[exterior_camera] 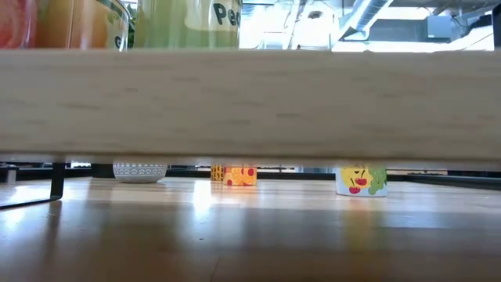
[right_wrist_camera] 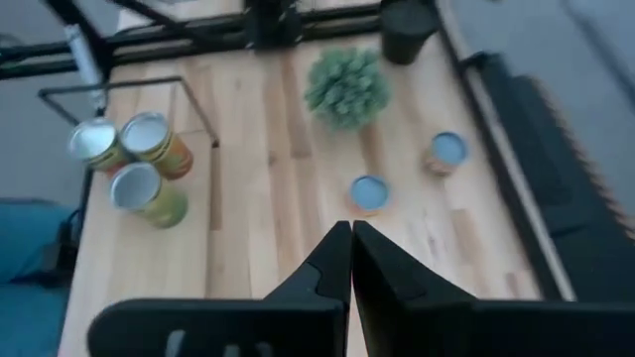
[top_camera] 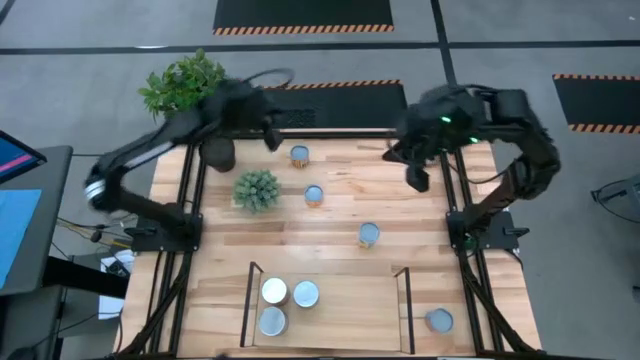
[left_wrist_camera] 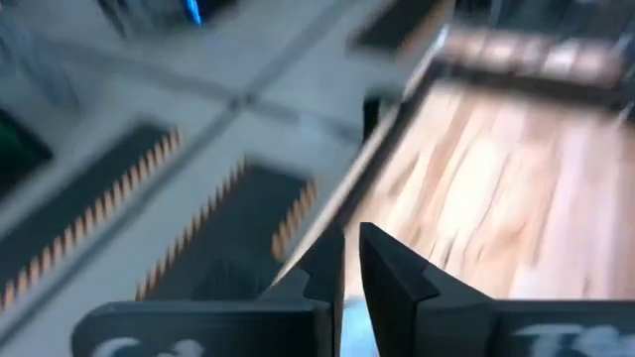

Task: Pick and place cans onto a shelf
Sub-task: Move the can of black beans to the center

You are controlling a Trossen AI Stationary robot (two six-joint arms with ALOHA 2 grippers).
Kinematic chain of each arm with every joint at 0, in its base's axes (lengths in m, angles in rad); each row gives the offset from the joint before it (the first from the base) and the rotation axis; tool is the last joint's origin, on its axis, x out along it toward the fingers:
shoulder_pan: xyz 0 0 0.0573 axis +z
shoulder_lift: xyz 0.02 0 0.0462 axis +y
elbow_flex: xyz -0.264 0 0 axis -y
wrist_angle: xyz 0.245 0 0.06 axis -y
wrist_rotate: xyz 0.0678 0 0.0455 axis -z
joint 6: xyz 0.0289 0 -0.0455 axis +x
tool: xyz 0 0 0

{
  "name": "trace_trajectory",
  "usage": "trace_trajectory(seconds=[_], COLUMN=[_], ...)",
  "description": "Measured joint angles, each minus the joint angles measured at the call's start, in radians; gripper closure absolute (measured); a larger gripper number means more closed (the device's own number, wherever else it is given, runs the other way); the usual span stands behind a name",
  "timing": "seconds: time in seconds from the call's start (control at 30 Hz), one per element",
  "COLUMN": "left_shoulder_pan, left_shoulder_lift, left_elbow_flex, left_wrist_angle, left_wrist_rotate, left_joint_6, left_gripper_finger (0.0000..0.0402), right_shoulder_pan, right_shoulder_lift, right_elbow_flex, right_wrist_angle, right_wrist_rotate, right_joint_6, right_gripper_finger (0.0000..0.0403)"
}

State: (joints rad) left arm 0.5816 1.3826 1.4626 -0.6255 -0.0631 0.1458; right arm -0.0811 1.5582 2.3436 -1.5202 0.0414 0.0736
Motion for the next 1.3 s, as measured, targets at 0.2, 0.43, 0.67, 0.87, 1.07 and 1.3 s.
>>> trace_trajectory(seconds=[0.2,0.43,0.67,0.87,1.07,1.3], left_shoulder_pan=[0.101,0.175,0.250,0.197,0.135,0.128], left_shoulder_lift=[0.401,0.745,0.818,0.817,0.818,0.790], left_elbow_flex=[0.432,0.813,0.879,0.871,0.882,0.891], left_wrist_angle=[-0.498,-0.946,-0.937,-0.934,-0.869,-0.896], left_wrist_rotate=[0.086,-0.019,0.131,0.204,0.201,0.208], left_joint_6=[0.065,0.270,0.131,-0.007,-0.028,0.136], left_gripper_finger=[0.0400,0.0401,0.0401,0.0401,0.0401,0.0401], right_shoulder_pan=[0.118,0.237,0.345,0.359,0.358,0.375], right_shoulder_lift=[-0.037,-0.048,-0.082,-0.108,-0.137,-0.221], right_elbow_flex=[0.000,-0.048,-0.158,-0.235,-0.303,-0.383], right_wrist_angle=[-0.051,-0.050,-0.053,-0.051,-0.050,-0.051], right_wrist_rotate=[0.116,0.162,0.281,0.320,0.355,0.356], right_joint_6=[0.114,0.183,0.241,0.242,0.257,0.268], right_gripper_finger=[0.0365,0.0365,0.0365,0.0365,0.0365,0.0365])
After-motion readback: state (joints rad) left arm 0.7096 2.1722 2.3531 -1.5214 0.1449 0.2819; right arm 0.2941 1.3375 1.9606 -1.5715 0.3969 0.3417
